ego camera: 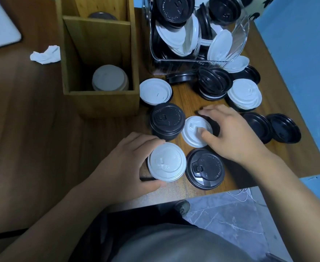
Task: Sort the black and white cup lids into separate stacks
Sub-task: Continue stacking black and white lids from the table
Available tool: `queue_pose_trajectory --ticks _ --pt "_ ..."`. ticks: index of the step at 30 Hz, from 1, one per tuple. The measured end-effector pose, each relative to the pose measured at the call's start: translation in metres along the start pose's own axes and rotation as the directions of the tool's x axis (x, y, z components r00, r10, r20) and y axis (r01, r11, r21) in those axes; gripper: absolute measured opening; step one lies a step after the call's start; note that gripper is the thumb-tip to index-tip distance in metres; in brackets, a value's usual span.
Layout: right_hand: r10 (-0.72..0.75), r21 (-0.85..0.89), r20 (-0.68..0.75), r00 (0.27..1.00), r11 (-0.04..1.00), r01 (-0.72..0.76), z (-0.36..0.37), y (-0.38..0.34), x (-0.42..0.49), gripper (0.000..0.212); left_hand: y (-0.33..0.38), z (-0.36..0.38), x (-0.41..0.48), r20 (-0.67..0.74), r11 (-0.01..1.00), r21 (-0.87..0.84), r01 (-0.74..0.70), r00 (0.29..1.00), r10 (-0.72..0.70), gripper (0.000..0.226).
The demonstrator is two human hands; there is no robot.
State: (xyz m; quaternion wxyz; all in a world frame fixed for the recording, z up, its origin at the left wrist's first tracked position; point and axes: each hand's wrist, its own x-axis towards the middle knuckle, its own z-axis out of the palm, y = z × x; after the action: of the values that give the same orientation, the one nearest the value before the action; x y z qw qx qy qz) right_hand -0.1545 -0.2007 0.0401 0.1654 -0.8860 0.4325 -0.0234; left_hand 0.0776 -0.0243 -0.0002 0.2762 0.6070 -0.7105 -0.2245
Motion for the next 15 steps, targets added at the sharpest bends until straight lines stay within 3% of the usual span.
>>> queue_pose_trajectory --ticks 6,10,12,15 --pt "0.023 -0.012 0.088 0.996 1.0 -0.022 -0.001 -0.007 0.001 0.087 -0.001 0.0 -0.001 -0.005 1.0 0.011 0.003 1.0 -0.003 0.084" --pt "-0.003 0.069 -0.066 0.998 0.998 0.007 -0.021 -0.01 -0.007 0.071 0.001 -0.001 -0.001 -0.012 1.0 -0.005 0.019 1.0 -0.019 0.087" --pt "-0.087 0.15 -0.16 0.983 0.982 0.112 -0.033 -0.02 -0.022 0.064 0.001 -0.002 0.0 -0.001 0.999 -0.022 0.026 1.0 -0.026 0.085" --pt "-0.318 0.164 -0.1 0.943 0.929 0.331 -0.027 -0.046 -0.043 0.067 0.001 -0.002 -0.001 -0.012 0.999 -0.041 0.034 0.999 -0.034 0.086"
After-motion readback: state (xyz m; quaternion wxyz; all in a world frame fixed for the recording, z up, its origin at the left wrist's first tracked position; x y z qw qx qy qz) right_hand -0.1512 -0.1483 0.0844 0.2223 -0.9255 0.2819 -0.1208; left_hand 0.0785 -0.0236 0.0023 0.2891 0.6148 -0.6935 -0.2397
